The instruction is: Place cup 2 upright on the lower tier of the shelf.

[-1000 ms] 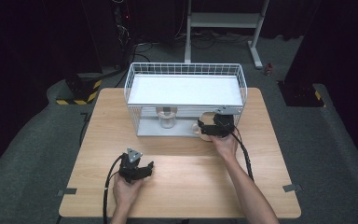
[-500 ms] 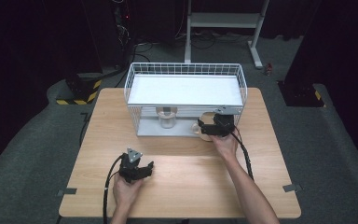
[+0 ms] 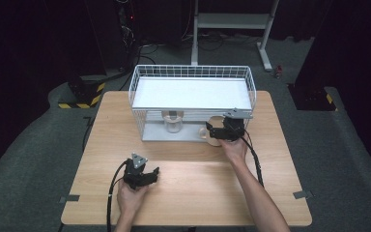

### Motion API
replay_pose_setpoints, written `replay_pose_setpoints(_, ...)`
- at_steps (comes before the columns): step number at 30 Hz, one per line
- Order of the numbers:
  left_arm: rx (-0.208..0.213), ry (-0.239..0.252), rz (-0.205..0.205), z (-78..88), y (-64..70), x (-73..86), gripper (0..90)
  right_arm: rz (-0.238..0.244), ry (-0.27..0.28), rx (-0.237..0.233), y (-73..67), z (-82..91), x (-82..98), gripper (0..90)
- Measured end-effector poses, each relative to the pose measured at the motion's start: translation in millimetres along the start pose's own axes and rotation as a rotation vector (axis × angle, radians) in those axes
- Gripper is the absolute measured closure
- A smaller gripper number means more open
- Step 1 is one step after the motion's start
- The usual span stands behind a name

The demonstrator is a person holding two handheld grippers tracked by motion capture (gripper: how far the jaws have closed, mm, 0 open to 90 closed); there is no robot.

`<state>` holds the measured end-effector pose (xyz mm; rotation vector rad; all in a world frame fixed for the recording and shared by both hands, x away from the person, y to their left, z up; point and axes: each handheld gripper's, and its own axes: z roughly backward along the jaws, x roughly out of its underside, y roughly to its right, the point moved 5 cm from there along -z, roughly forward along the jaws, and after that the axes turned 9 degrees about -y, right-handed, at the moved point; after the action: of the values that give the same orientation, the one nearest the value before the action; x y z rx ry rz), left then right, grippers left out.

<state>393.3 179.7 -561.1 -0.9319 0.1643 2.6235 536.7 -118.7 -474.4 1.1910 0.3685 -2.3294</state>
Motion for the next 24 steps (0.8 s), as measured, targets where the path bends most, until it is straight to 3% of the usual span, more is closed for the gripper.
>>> replay_pose_setpoints(12,0.0,0.0,0.0,0.0,0.0,0.0,26.5,-0.022,0.033,0.008,4.4,19.5,2.5,11.2)
replay_pose_setpoints(24,0.0,0.001,0.001,-0.1,0.2,-0.1,26.6,-0.066,-0.013,0.006,8.1,54.5,31.1,24.7)
